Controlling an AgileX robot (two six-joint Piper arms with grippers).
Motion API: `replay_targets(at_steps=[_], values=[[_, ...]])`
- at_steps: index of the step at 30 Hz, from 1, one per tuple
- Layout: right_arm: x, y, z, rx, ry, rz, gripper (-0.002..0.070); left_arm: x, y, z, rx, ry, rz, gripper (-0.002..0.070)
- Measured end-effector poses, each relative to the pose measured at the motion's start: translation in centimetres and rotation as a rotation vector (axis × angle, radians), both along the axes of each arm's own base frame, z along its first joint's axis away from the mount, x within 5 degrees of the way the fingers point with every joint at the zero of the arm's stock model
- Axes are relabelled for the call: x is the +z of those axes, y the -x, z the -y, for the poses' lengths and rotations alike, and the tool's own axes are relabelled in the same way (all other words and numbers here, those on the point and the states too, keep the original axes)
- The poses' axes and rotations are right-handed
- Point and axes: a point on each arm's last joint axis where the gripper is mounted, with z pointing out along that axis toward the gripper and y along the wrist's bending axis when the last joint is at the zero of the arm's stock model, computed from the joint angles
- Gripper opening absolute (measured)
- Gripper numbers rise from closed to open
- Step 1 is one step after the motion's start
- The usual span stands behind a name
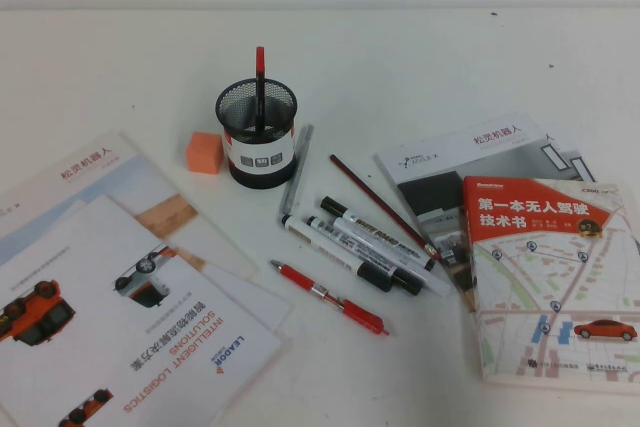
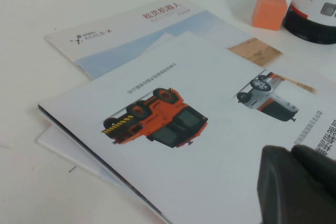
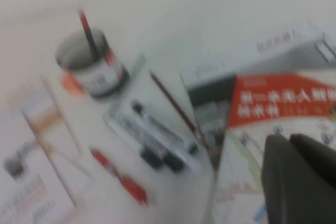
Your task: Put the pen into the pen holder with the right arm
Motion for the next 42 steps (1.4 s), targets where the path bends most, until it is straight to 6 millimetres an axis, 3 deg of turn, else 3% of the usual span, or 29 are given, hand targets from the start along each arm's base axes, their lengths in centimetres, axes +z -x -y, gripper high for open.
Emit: replay_targets(at_steps=[3,10,14,22,30,36,39,42], values=[[1.5,-3.0,0.2,0.082,0.114,-0.144,-0.002,0.0,0.0,0.0,0.0,0.0,0.0,-0.0002],[1.8,-9.7,-0.8,0.319,0.221,-0.365,-0.002,0.0,0.0,0.0,0.0,0.0,0.0,-0.0002],[1.3,-13.1,-3.8,0.456,0.384,-0.448,-0.002,0.0,0.0,0.0,0.0,0.0,0.0,-0.0002],[-0.9,-18.9,-12.4,0.718,0.712,-0.521,-0.002,0.0,0.0,0.0,0.0,0.0,0.0,-0.0002],[-4.2,-21.8,-19.1,0.946,0.861,-0.596,-0.002,0.0,0.0,0.0,0.0,0.0,0.0,-0.0003],[-7.6,-24.1,-23.9,1.01,0.899,-0.608,-0.0011,0.0,0.0,0.0,0.0,0.0,0.0,-0.0003],[-8.8,-24.9,-25.4,1.023,0.907,-0.601,0.0055,0.0,0.0,0.0,0.0,0.0,0.0,-0.0002],[-9.8,-24.9,-26.9,1.045,0.918,-0.591,0.0181,0.0,0.0,0.0,0.0,0.0,0.0,-0.0002]])
